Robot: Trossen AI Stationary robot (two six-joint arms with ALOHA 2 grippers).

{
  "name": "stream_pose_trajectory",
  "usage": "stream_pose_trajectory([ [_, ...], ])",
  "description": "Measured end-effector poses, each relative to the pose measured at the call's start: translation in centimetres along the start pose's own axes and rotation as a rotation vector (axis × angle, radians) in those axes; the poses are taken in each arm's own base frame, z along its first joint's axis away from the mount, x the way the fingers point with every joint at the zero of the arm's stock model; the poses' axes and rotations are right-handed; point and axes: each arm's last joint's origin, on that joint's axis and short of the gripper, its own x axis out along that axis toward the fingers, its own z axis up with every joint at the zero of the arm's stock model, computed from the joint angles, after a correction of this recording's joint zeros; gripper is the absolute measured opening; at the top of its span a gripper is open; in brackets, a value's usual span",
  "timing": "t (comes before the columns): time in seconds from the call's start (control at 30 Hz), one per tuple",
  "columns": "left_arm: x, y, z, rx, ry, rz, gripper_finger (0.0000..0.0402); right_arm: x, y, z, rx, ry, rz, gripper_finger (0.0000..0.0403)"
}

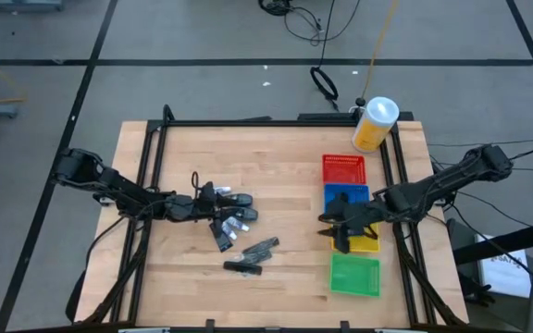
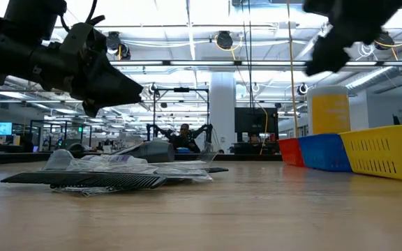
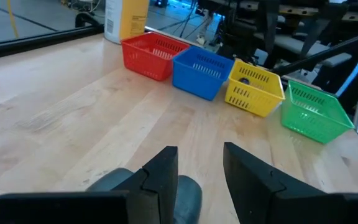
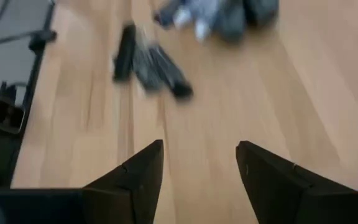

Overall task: Pick & Place Travel size toiletries
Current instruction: Put the black comb into the green bin

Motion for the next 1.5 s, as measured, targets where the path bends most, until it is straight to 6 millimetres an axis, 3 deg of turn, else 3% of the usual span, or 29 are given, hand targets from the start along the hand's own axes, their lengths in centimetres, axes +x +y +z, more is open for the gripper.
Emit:
stream_pose_trajectory([
  [0.23, 0.0, -2.4, 0.1, 0.087, 0.051, -0.170, 0.0127, 6.7, 0.0, 0.7, 0.000, -0.108, 0.049, 0.0181],
  [0.5, 1.9, -8.1, 1.5, 0.262, 0.459, -0.256, 0.0127, 11.8, -4.0, -0.1, 0.271, 0.035, 0.213, 0.0212],
  [0.67, 3.7, -9.2, 0.4, 0.249, 0.579, -0.373, 0.0126, 14.3, -5.9, -1.1, 0.407, 0.110, 0.306, 0.0251],
  [0.83, 5.8, -7.9, -2.4, 0.183, 0.666, -0.360, 0.0108, 16.1, -6.5, -1.4, 0.455, 0.152, 0.331, 0.0264],
  [1.1, 7.9, -6.0, -4.4, 0.135, 0.705, -0.329, 0.0007, 17.3, -5.9, -0.5, 0.451, 0.169, 0.382, 0.0251],
  [1.5, 9.4, -4.7, -5.2, 0.147, 0.649, -0.321, 0.0007, 17.3, -5.9, -0.8, 0.463, 0.183, 0.337, 0.0210],
])
